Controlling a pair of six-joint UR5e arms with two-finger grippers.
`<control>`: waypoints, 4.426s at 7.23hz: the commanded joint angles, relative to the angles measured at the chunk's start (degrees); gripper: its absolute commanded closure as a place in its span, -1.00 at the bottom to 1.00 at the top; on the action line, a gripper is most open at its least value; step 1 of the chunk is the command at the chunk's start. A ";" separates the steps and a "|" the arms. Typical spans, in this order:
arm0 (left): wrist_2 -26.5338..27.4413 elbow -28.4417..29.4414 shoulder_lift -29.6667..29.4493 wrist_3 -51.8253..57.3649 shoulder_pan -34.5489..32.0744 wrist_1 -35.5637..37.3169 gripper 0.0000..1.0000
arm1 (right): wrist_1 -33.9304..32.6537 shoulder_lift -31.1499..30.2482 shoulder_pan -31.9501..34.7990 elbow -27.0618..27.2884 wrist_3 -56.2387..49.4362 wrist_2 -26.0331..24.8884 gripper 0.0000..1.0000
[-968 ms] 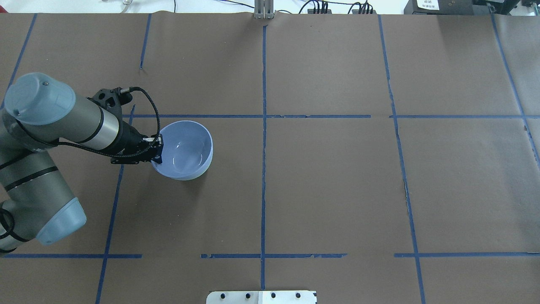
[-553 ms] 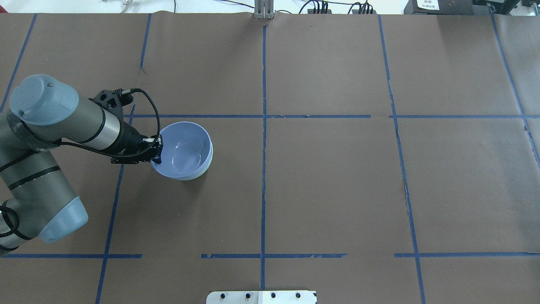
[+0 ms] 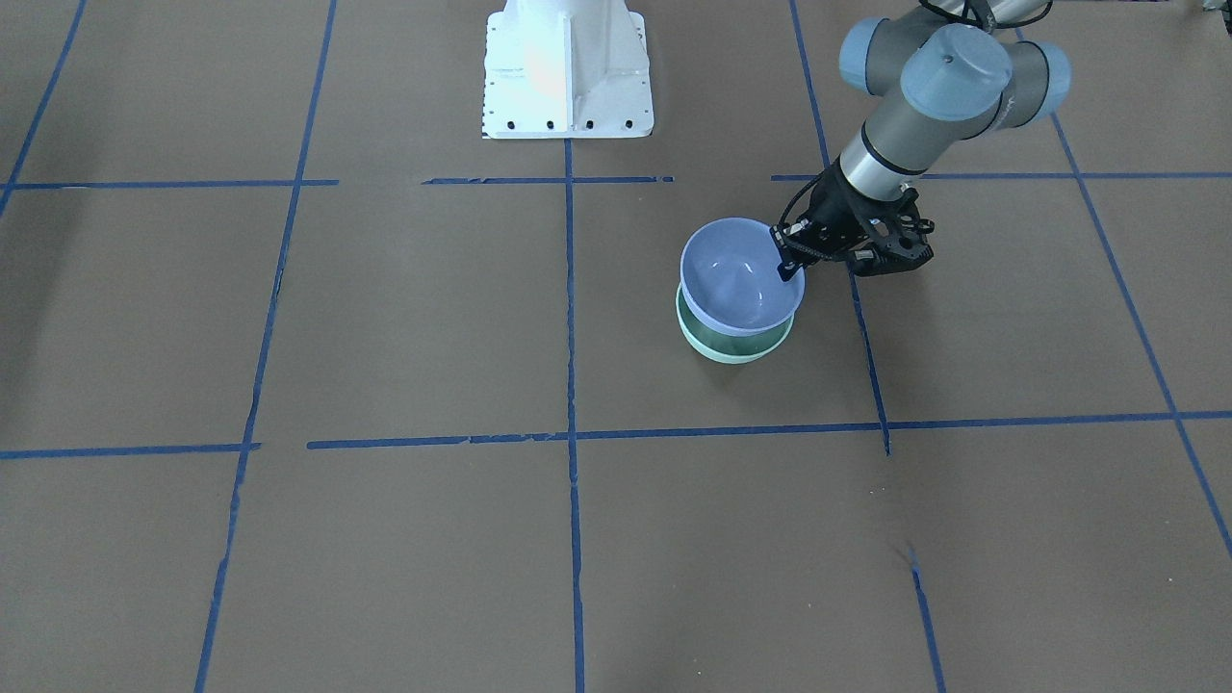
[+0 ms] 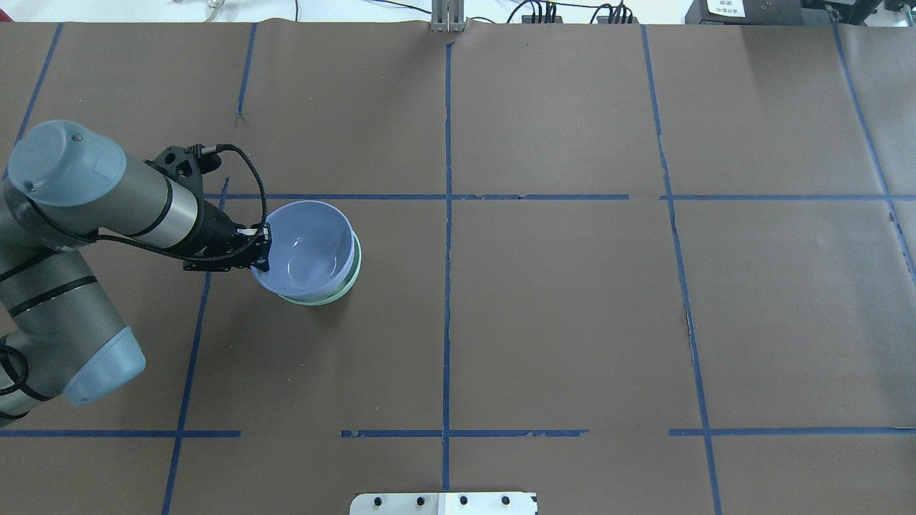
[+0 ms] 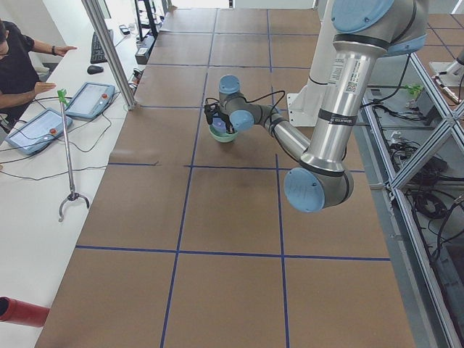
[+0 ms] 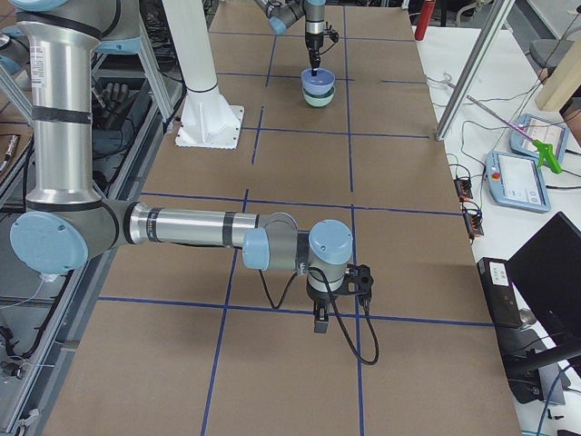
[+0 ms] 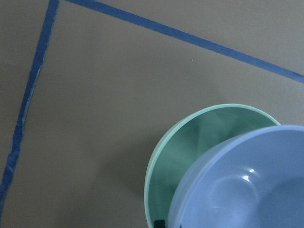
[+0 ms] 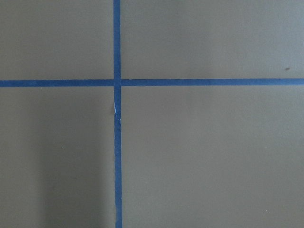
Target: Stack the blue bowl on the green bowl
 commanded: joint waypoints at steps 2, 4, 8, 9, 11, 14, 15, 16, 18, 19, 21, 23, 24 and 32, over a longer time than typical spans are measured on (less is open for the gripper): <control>-0.05 1.04 -0.30 0.32 -0.82 0.00 1.00 | 0.00 0.00 0.00 0.00 0.00 -0.02 -1.00; -0.05 1.91 -0.57 1.72 -0.73 -0.96 -0.99 | 0.00 0.00 0.00 0.00 0.00 0.06 -1.00; 0.21 -0.35 -0.13 5.56 -2.12 -1.32 -1.00 | 0.00 0.00 0.00 0.00 0.00 -0.03 -1.00; 0.04 -0.89 -0.13 13.25 -5.53 -0.54 -1.00 | 0.00 0.00 0.00 0.00 0.00 -0.03 -1.00; -0.14 -0.19 0.83 29.33 -11.77 1.56 -1.00 | 0.00 0.00 0.00 0.00 0.00 0.06 -1.00; -1.10 1.91 1.80 57.11 -26.69 12.70 -1.00 | -0.09 0.00 0.00 0.00 0.00 0.06 -1.00; -3.11 3.49 1.80 63.10 -31.70 18.22 -1.00 | 0.00 0.00 0.00 0.00 0.00 -0.02 -1.00; -6.08 5.77 1.98 68.21 -35.84 20.54 -1.00 | 0.00 0.00 0.00 0.00 0.00 0.06 -1.00; -10.66 11.64 6.61 77.00 -44.45 20.83 -1.00 | 0.00 0.00 0.00 0.00 0.00 -0.03 -1.00; -14.51 13.50 10.12 82.53 -45.98 20.39 -1.00 | 0.00 0.00 0.00 0.00 0.00 -0.03 -1.00; -17.81 13.61 14.54 83.64 -46.43 20.38 -1.00 | 0.00 0.00 0.00 0.00 0.00 -0.03 -1.00; -17.28 13.70 15.60 83.64 -48.26 20.47 -1.00 | 0.00 0.00 0.00 0.00 0.00 -0.03 -1.00; -16.41 13.61 15.78 83.56 -49.76 20.56 -1.00 | 0.00 0.00 0.00 0.00 0.00 -0.03 -1.00; -13.94 13.61 17.80 83.55 -51.09 21.18 -1.00 | 0.00 0.00 0.00 0.00 0.00 -0.02 -1.00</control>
